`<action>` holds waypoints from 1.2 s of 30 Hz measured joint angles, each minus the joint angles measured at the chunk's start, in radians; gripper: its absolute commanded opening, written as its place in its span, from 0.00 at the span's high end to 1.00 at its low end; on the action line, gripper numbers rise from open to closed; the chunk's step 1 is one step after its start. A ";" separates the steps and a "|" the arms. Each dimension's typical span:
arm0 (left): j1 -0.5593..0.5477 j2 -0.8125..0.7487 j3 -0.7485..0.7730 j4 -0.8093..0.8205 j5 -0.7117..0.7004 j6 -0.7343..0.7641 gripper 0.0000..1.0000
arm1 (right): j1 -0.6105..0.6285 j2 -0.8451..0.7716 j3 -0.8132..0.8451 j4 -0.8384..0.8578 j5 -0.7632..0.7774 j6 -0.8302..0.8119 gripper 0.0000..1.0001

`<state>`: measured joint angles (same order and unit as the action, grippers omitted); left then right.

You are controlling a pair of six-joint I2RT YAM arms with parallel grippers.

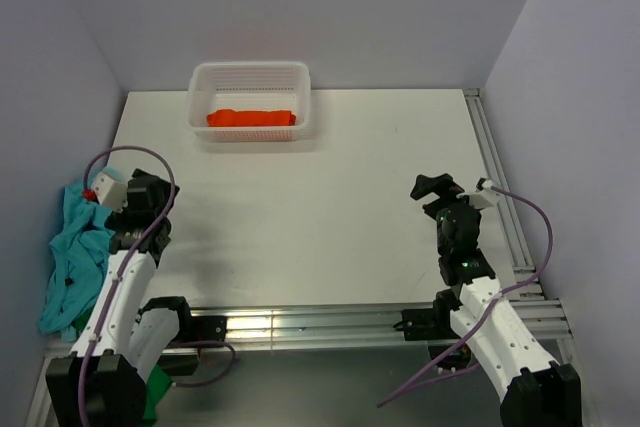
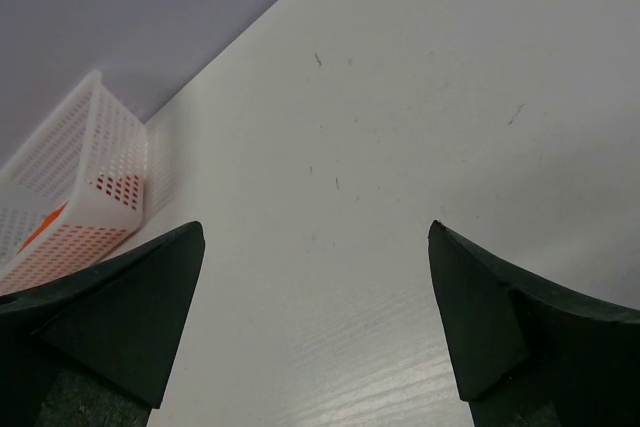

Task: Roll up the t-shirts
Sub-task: Grab a tshirt with the left arm

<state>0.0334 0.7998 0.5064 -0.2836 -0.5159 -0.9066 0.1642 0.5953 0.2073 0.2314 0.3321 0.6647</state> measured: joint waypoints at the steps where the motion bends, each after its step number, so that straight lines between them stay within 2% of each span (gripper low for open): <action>1: 0.000 0.020 0.033 -0.038 -0.011 -0.019 0.01 | 0.000 0.001 0.000 0.000 -0.001 0.000 0.00; 7: 0.000 0.127 0.261 -0.267 -0.106 -0.127 0.01 | 0.000 -0.006 -0.002 0.000 -0.001 0.001 0.00; 11: 0.007 0.168 0.326 -0.346 -0.145 -0.146 0.01 | 0.000 -0.016 -0.008 0.000 -0.005 0.001 0.00; 18: 0.105 0.261 0.332 -0.426 -0.159 -0.161 0.01 | 0.000 -0.016 -0.013 0.000 -0.013 0.004 0.00; 27: 0.278 0.272 0.277 -0.382 -0.095 -0.163 0.05 | 0.000 -0.032 -0.024 0.003 -0.016 0.013 0.00; 33: 0.292 0.275 0.247 -0.389 -0.118 -0.222 0.12 | 0.000 -0.023 -0.025 0.007 -0.019 0.018 0.00; 34: 0.297 0.280 0.245 -0.387 -0.117 -0.226 0.14 | 0.000 -0.021 -0.025 0.006 -0.020 0.018 0.01; 35: 0.305 0.291 0.245 -0.385 -0.117 -0.235 0.22 | 0.000 -0.021 -0.025 0.006 -0.020 0.018 0.00; 36: 0.314 0.303 0.245 -0.381 -0.115 -0.241 0.24 | 0.000 -0.022 -0.025 0.007 -0.020 0.018 0.00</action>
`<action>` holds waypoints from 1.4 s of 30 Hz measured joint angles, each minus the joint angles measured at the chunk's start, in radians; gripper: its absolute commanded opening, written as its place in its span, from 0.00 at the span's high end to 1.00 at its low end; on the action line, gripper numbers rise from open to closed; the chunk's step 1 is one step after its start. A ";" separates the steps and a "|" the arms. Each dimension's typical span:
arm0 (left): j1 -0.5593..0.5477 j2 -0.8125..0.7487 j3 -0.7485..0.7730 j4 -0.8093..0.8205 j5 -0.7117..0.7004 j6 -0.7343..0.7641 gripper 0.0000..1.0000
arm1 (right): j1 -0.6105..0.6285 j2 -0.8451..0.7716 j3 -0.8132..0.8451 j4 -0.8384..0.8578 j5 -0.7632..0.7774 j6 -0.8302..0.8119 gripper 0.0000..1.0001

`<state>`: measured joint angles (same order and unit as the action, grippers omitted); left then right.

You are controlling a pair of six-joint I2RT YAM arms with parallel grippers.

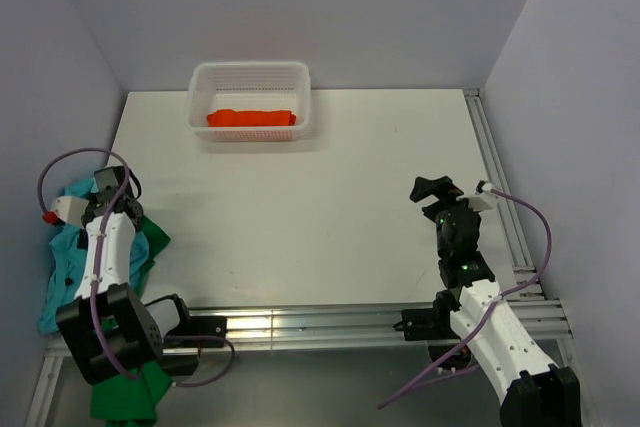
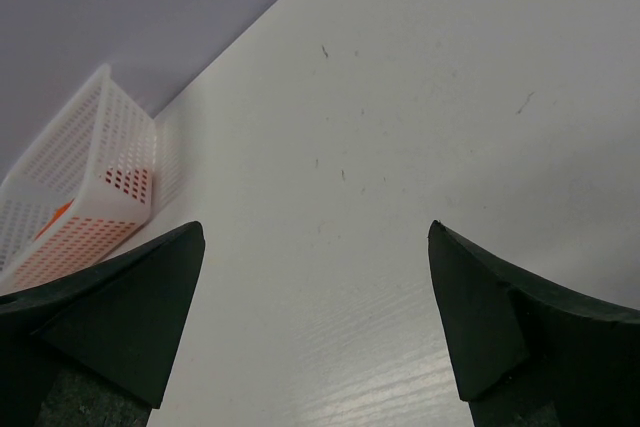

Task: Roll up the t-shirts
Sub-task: Grab a tshirt with the left arm, then move the tshirt to the center of the board

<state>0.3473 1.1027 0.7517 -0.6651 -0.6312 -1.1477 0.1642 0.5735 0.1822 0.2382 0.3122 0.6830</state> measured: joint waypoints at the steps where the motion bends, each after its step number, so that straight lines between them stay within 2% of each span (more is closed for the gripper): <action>1: 0.011 0.014 0.000 0.004 0.006 -0.004 0.29 | 0.000 0.000 0.000 0.000 0.000 0.000 0.00; 4: 0.034 0.042 -0.014 0.021 0.009 -0.026 0.33 | 0.000 -0.002 0.000 0.000 0.000 0.000 0.00; 5: 0.040 0.046 -0.024 0.025 0.010 -0.032 0.37 | 0.000 -0.002 0.000 0.000 0.000 0.000 0.01; 6: 0.045 0.047 -0.035 0.033 0.013 -0.041 0.47 | 0.000 -0.002 0.000 0.000 0.000 0.000 0.01; 7: 0.049 0.048 -0.046 0.039 0.017 -0.047 0.90 | 0.000 -0.002 0.000 0.000 0.000 0.000 0.01; 8: 0.052 0.048 -0.055 0.043 0.021 -0.055 1.00 | 0.000 -0.002 0.000 0.000 0.000 0.000 0.01; 13: 0.050 0.032 -0.069 0.056 0.042 -0.045 1.00 | 0.000 -0.002 0.000 0.000 0.000 0.000 0.01; 15: 0.006 -0.014 -0.069 0.050 0.024 -0.048 1.00 | 0.000 -0.002 0.000 0.000 -0.001 0.000 0.01; 18: -0.152 -0.114 -0.037 0.025 -0.015 -0.043 1.00 | 0.000 -0.001 0.000 0.002 -0.005 0.000 0.01; 22: -0.332 -0.153 0.145 -0.028 -0.033 -0.014 1.00 | 0.000 0.007 0.000 0.002 -0.007 0.000 0.02; 23: -0.353 -0.142 0.214 -0.048 -0.041 -0.004 1.00 | 0.000 0.008 0.000 0.002 -0.008 0.000 0.02; 27: -0.553 -0.071 0.480 -0.111 -0.105 0.047 1.00 | 0.000 0.011 0.000 0.005 -0.011 0.000 0.02; 33: -0.930 0.055 0.789 -0.156 -0.198 0.161 1.00 | 0.000 0.013 0.000 0.008 -0.012 -0.001 0.02; 37: -1.151 0.172 0.899 -0.164 -0.270 0.183 1.00 | 0.000 0.013 0.000 0.008 -0.011 -0.003 0.02; 41: -1.325 0.311 0.884 -0.113 -0.267 0.177 1.00 | 0.000 0.013 0.000 0.008 -0.009 -0.005 0.02; 42: -1.353 0.350 0.863 -0.080 -0.237 0.184 0.93 | 0.000 0.013 0.000 0.008 -0.008 -0.007 0.02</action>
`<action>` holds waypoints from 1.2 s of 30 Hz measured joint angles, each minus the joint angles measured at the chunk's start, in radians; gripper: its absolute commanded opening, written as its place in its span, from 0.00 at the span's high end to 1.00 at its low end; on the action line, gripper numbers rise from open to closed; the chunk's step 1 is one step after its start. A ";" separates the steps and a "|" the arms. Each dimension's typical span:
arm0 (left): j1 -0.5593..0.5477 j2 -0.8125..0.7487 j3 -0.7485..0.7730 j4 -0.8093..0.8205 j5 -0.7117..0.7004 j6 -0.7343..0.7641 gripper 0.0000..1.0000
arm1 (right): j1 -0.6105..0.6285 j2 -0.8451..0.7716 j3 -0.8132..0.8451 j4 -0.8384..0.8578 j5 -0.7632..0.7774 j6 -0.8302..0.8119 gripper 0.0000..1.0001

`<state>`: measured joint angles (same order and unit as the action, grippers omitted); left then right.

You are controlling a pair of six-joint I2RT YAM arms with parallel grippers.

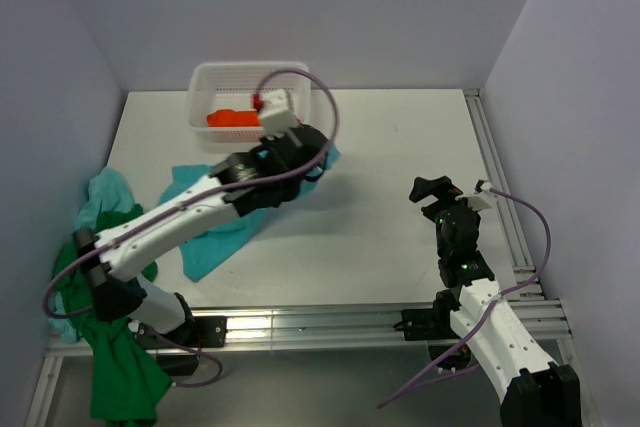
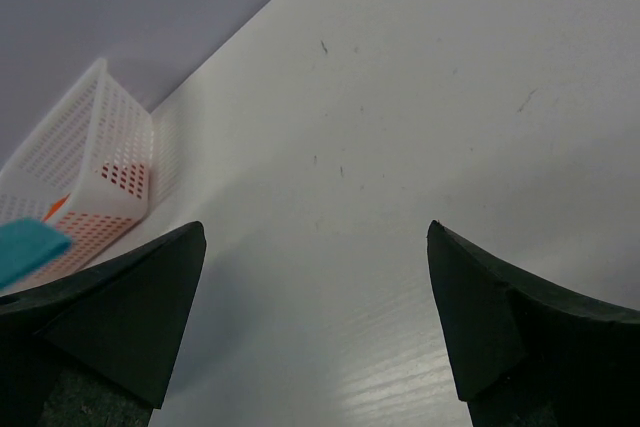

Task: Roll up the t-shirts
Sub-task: Move the tshirt to the center of the board

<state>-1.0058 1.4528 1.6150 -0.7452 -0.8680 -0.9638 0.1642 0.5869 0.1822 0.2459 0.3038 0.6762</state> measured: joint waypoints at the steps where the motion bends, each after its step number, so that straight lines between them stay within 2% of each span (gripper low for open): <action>1: -0.022 0.047 -0.018 0.032 0.044 0.009 0.84 | 0.000 0.000 0.000 0.000 0.001 -0.001 0.02; 2: -0.038 0.098 -0.026 0.057 0.101 0.025 0.72 | 0.000 -0.001 0.000 0.000 0.002 -0.002 0.02; 3: -0.051 0.155 -0.027 0.076 0.153 0.044 0.33 | 0.000 -0.002 0.000 0.000 0.003 -0.003 0.02; 4: -0.064 0.195 -0.027 0.090 0.179 0.055 0.03 | 0.000 -0.003 0.000 -0.001 0.003 -0.005 0.02; 5: -0.077 0.239 -0.027 0.101 0.201 0.065 0.00 | 0.000 -0.005 0.000 -0.001 0.003 -0.005 0.02; 8: -0.122 0.300 -0.060 0.111 0.233 0.088 0.00 | 0.000 -0.015 0.000 0.000 0.000 -0.010 0.03; 11: -0.125 0.209 -0.163 0.134 0.290 0.099 0.01 | 0.000 -0.013 0.000 0.005 -0.019 -0.018 0.03; 12: -0.101 0.146 -0.216 0.142 0.320 0.101 0.01 | 0.000 -0.005 0.000 0.010 -0.029 -0.019 0.06; 15: 0.051 -0.065 -0.353 0.167 0.379 0.102 0.00 | 0.000 0.035 0.000 0.039 -0.073 -0.027 0.10; 18: 0.286 -0.262 -0.455 0.189 0.415 0.102 0.01 | 0.008 0.119 0.011 0.068 -0.122 -0.033 0.13; 21: 0.478 -0.342 -0.527 0.209 0.485 0.105 0.01 | 0.035 0.246 0.059 0.072 -0.156 -0.042 0.15; 24: 0.640 -0.305 -0.582 0.249 0.569 0.114 0.04 | 0.070 0.374 0.131 0.057 -0.166 -0.050 0.19; 28: 0.831 -0.124 -0.659 0.336 0.697 0.136 0.07 | 0.091 0.518 0.256 0.008 -0.166 -0.060 0.25; 31: 0.914 -0.032 -0.697 0.365 0.742 0.154 0.08 | 0.092 0.595 0.339 -0.040 -0.161 -0.065 0.26; 36: 0.965 0.050 -0.685 0.424 0.776 0.185 0.11 | 0.092 0.741 0.469 -0.134 -0.134 -0.068 0.31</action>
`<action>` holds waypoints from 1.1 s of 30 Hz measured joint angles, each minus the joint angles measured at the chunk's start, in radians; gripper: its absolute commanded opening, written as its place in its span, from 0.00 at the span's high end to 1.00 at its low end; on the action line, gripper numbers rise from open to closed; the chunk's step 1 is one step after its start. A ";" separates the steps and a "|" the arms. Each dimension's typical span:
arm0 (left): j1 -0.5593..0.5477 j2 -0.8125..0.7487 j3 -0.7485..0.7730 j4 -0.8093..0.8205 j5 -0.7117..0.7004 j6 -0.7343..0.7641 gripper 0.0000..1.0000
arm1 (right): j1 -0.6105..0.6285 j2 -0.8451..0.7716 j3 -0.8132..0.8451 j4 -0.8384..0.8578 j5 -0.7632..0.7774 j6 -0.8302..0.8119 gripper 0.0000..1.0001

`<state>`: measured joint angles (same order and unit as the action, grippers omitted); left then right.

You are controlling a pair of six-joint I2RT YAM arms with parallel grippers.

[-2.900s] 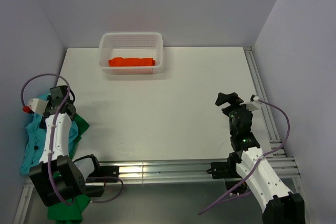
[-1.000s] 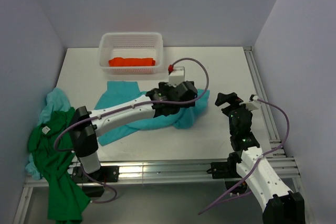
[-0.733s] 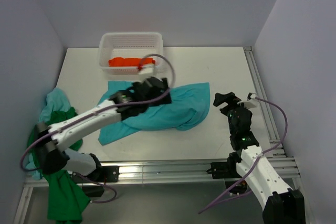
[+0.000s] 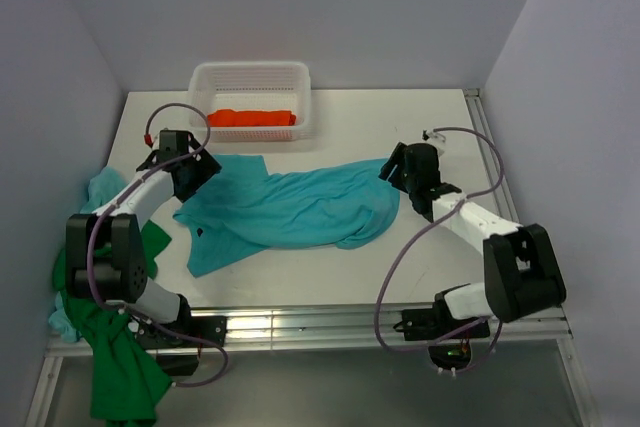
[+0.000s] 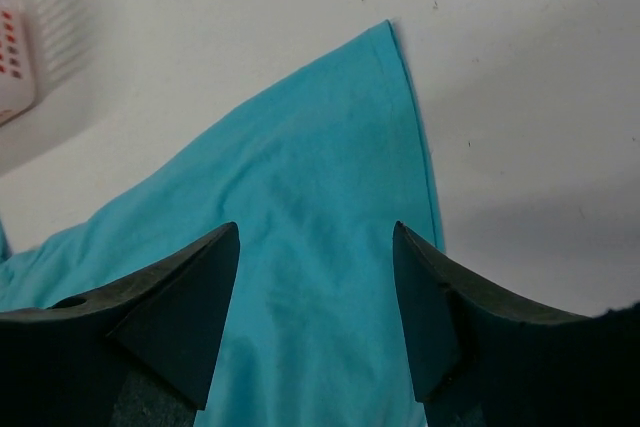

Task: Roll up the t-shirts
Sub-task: Move the tshirt to the center of the board, then flatten the tshirt

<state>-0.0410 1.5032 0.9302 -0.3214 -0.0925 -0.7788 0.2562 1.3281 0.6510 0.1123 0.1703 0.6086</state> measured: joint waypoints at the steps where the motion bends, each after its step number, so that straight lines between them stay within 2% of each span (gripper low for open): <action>1: 0.005 0.025 0.013 0.012 0.003 0.005 0.11 | -0.002 0.042 0.034 -0.023 0.006 -0.001 0.32; 8: 0.024 0.137 0.051 0.079 0.017 0.033 0.12 | -0.020 0.321 0.277 -0.158 0.027 -0.010 0.36; 12: 0.037 0.150 0.058 0.111 0.047 0.051 0.22 | -0.021 0.366 0.356 -0.203 0.024 -0.023 0.37; 15: 0.035 0.155 0.073 0.141 0.086 0.063 0.20 | -0.021 0.372 0.400 -0.211 0.021 -0.030 0.37; 17: 0.008 0.145 0.078 0.155 0.084 0.064 0.16 | -0.021 0.372 0.417 -0.206 0.019 -0.034 0.37; 20: -0.106 0.111 0.098 0.138 0.044 0.067 0.13 | -0.021 0.372 0.418 -0.203 0.019 -0.037 0.37; 23: -0.283 0.126 0.233 0.111 0.044 0.084 0.14 | -0.021 0.371 0.413 -0.190 0.019 -0.037 0.36; 26: -0.409 0.250 0.504 0.084 0.097 0.111 0.15 | -0.021 0.352 0.376 -0.158 0.019 -0.035 0.36; 31: -0.476 0.520 0.890 0.088 0.222 0.150 0.15 | -0.021 0.299 0.323 -0.141 0.020 -0.024 0.36; 33: -0.482 0.689 1.099 0.039 0.294 0.156 0.15 | -0.021 0.270 0.310 -0.128 0.022 -0.021 0.36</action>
<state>-0.5228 2.1925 2.0289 -0.2829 0.2016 -0.6228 0.2348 1.5986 0.9611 -0.0158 0.1921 0.5873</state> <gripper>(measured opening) 0.852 0.643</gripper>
